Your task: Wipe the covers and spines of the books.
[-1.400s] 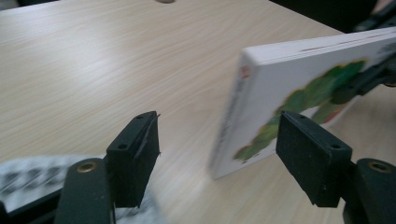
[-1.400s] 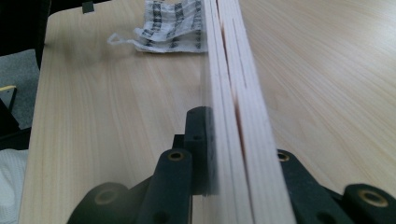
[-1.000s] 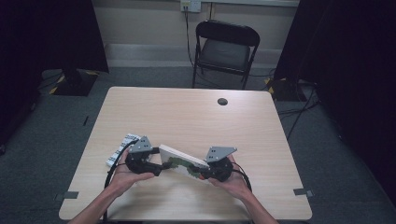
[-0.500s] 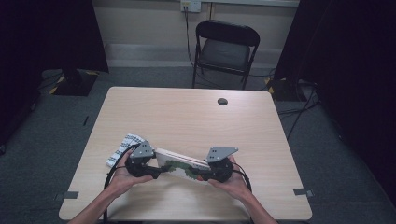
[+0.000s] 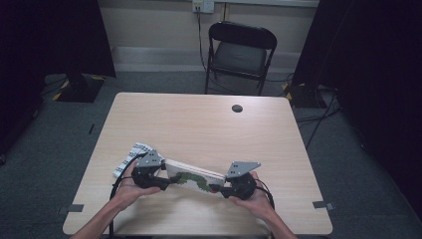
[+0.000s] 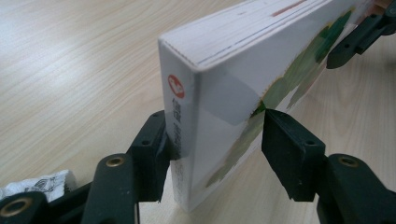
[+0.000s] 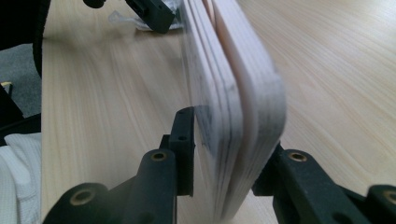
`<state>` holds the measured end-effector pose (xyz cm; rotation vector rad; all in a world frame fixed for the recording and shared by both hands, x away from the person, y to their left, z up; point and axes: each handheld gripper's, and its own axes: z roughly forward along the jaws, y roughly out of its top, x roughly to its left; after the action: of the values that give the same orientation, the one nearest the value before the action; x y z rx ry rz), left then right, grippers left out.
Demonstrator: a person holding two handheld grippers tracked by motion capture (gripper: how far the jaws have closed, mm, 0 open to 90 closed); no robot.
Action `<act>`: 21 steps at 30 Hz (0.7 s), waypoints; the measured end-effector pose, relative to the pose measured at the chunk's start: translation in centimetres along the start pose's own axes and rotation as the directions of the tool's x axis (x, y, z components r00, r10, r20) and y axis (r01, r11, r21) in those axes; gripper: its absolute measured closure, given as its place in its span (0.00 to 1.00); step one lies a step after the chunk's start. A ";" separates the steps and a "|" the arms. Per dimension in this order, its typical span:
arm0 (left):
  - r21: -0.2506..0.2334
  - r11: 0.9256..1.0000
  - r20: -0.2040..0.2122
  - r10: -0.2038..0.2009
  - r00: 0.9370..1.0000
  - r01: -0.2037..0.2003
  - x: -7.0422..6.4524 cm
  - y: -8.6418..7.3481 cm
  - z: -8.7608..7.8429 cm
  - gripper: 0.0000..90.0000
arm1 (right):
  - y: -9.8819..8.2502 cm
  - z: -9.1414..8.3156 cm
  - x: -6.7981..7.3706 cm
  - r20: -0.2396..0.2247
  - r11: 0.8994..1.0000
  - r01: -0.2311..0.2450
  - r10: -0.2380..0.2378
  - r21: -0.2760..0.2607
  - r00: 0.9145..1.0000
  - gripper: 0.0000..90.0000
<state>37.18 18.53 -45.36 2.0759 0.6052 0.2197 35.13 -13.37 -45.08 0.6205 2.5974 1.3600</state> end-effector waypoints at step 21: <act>0.002 1.000 -0.026 0.022 0.999 -0.022 -0.1 0.5 0.1 0.48 | 0.2 0.5 -0.1 0.064 0.998 0.061 -0.062 0.018 0.996 0.80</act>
<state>37.33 18.16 -45.00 2.0852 0.5986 0.2598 35.40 -12.93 -45.21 0.5724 2.5566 1.2808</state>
